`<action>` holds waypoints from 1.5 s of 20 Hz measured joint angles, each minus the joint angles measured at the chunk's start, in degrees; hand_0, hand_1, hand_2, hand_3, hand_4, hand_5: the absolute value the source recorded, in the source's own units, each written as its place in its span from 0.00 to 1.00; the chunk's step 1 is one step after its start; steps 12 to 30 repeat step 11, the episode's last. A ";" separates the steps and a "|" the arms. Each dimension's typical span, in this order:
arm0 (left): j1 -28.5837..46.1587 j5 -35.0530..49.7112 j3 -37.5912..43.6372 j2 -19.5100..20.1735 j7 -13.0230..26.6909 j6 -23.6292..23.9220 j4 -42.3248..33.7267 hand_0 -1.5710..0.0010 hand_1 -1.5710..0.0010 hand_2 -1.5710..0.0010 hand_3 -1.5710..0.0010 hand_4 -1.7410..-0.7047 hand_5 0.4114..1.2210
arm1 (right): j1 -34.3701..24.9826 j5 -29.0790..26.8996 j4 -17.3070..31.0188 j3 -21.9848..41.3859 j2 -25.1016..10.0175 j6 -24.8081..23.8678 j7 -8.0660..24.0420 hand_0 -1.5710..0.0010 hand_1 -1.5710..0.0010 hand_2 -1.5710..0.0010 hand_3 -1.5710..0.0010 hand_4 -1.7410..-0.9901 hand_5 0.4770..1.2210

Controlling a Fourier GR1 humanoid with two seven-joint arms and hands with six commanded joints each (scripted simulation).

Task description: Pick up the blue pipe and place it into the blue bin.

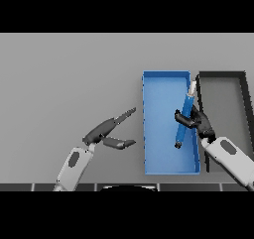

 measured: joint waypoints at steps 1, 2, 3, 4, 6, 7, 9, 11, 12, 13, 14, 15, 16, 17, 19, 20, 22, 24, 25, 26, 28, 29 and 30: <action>-0.07 -0.29 -0.18 -0.34 0.53 0.22 0.24 1.00 1.00 1.00 1.00 0.78 0.10 | -2.58 -0.97 1.17 3.48 -0.53 -0.69 0.00 0.95 0.96 0.96 0.99 0.77 0.40; -0.26 -0.27 -0.18 -0.77 0.97 0.59 0.04 1.00 1.00 1.00 1.00 0.78 0.10 | -4.27 -2.34 0.76 5.47 -1.64 -1.62 0.00 0.96 0.96 0.97 0.99 0.80 0.38; 0.01 -0.05 0.02 -0.51 0.67 0.34 0.36 1.00 1.00 1.00 1.00 0.78 0.10 | -5.19 -3.31 0.95 6.30 -1.54 -1.35 0.00 0.97 0.97 0.97 0.99 0.82 0.36; 0.18 0.25 0.33 0.08 -0.05 0.09 0.00 1.00 1.00 1.00 1.00 0.78 0.11 | -5.93 -4.21 0.80 7.63 -2.05 -1.74 0.00 0.98 0.98 0.98 0.99 0.84 0.35; -0.47 -0.09 0.31 -0.29 0.87 0.30 0.77 1.00 1.00 1.00 1.00 0.78 0.10 | -6.13 -4.03 0.11 8.38 -2.55 -1.73 -0.12 0.98 0.99 0.99 1.00 0.86 0.32; -0.21 -0.35 -0.13 -0.69 0.69 0.43 0.82 1.00 1.00 1.00 1.00 0.78 0.10 | -6.56 -4.24 -0.91 8.90 -3.50 -1.91 0.00 0.99 0.99 0.99 1.00 0.87 0.32; 0.13 0.06 0.12 -0.19 0.28 0.40 -0.34 1.00 1.00 1.00 1.00 0.78 0.10 | -6.78 -3.87 -1.05 9.26 -4.02 -0.76 -0.03 0.99 0.99 0.99 1.00 0.87 0.32; 0.83 0.32 -0.30 -0.04 0.90 0.16 -1.92 1.00 1.00 1.00 1.00 0.78 0.10 | -7.76 -4.08 -0.35 9.79 -3.62 -0.29 0.00 0.99 0.99 0.99 1.00 0.87 0.32; 0.83 0.32 -0.30 -0.04 0.90 0.16 -1.92 1.00 1.00 1.00 1.00 0.78 0.10 | -7.76 -4.08 -0.35 9.79 -3.62 -0.29 0.00 0.99 0.99 0.99 1.00 0.87 0.32; 0.83 0.32 -0.30 -0.04 0.90 0.16 -1.92 1.00 1.00 1.00 1.00 0.78 0.10 | -7.76 -4.08 -0.35 9.79 -3.62 -0.29 0.00 0.99 0.99 0.99 1.00 0.87 0.32; 0.83 0.32 -0.30 -0.04 0.90 0.16 -1.92 1.00 1.00 1.00 1.00 0.78 0.10 | -7.76 -4.08 -0.35 9.79 -3.62 -0.29 0.00 0.99 0.99 0.99 1.00 0.87 0.32; 0.83 0.32 -0.30 -0.04 0.90 0.16 -1.92 1.00 1.00 1.00 1.00 0.78 0.10 | -7.76 -4.08 -0.35 9.79 -3.62 -0.29 0.00 0.99 0.99 0.99 1.00 0.87 0.32; 0.83 0.32 -0.30 -0.04 0.90 0.16 -1.92 1.00 1.00 1.00 1.00 0.78 0.10 | -7.76 -4.08 -0.35 9.79 -3.62 -0.29 0.00 0.99 0.99 0.99 1.00 0.87 0.32; 0.83 0.32 -0.30 -0.04 0.90 0.16 -1.92 1.00 1.00 1.00 1.00 0.78 0.10 | -7.76 -4.08 -0.35 9.79 -3.62 -0.29 0.00 0.99 0.99 0.99 1.00 0.87 0.32; 0.83 0.32 -0.30 -0.04 0.90 0.16 -1.92 1.00 1.00 1.00 1.00 0.78 0.10 | -7.76 -4.08 -0.35 9.79 -3.62 -0.29 0.00 0.99 0.99 0.99 1.00 0.87 0.32; 0.83 0.32 -0.30 -0.04 0.90 0.16 -1.92 1.00 1.00 1.00 1.00 0.78 0.10 | -7.76 -4.08 -0.35 9.79 -3.62 -0.29 0.00 0.99 0.99 0.99 1.00 0.87 0.32; 0.83 0.32 -0.30 -0.04 0.90 0.16 -1.92 1.00 1.00 1.00 1.00 0.78 0.10 | -7.76 -4.08 -0.35 9.79 -3.62 -0.29 0.00 0.99 0.99 0.99 1.00 0.87 0.32; 0.83 0.32 -0.30 -0.04 0.90 0.16 -1.92 1.00 1.00 1.00 1.00 0.78 0.10 | -7.76 -4.08 -0.35 9.79 -3.62 -0.29 0.00 0.99 0.99 0.99 1.00 0.87 0.32; 0.83 0.32 -0.30 -0.04 0.90 0.16 -1.92 1.00 1.00 1.00 1.00 0.78 0.10 | -7.76 -4.08 -0.35 9.79 -3.62 -0.29 0.00 0.99 0.99 0.99 1.00 0.87 0.32; 0.83 0.32 -0.30 -0.04 0.90 0.16 -1.92 1.00 1.00 1.00 1.00 0.78 0.10 | -7.76 -4.08 -0.35 9.79 -3.62 -0.29 0.00 0.99 0.99 0.99 1.00 0.87 0.32; 0.83 0.32 -0.30 -0.04 0.90 0.16 -1.92 1.00 1.00 1.00 1.00 0.78 0.10 | -7.76 -4.08 -0.35 9.79 -3.62 -0.29 0.00 0.99 0.99 0.99 1.00 0.87 0.32; 0.83 0.32 -0.30 -0.04 0.90 0.16 -1.92 1.00 1.00 1.00 1.00 0.78 0.10 | -7.76 -4.08 -0.35 9.79 -3.62 -0.29 0.00 0.99 0.99 0.99 1.00 0.87 0.32; 0.83 0.32 -0.30 -0.04 0.90 0.16 -1.92 1.00 1.00 1.00 1.00 0.78 0.10 | -7.76 -4.08 -0.35 9.79 -3.62 -0.29 0.00 0.99 0.99 0.99 1.00 0.87 0.32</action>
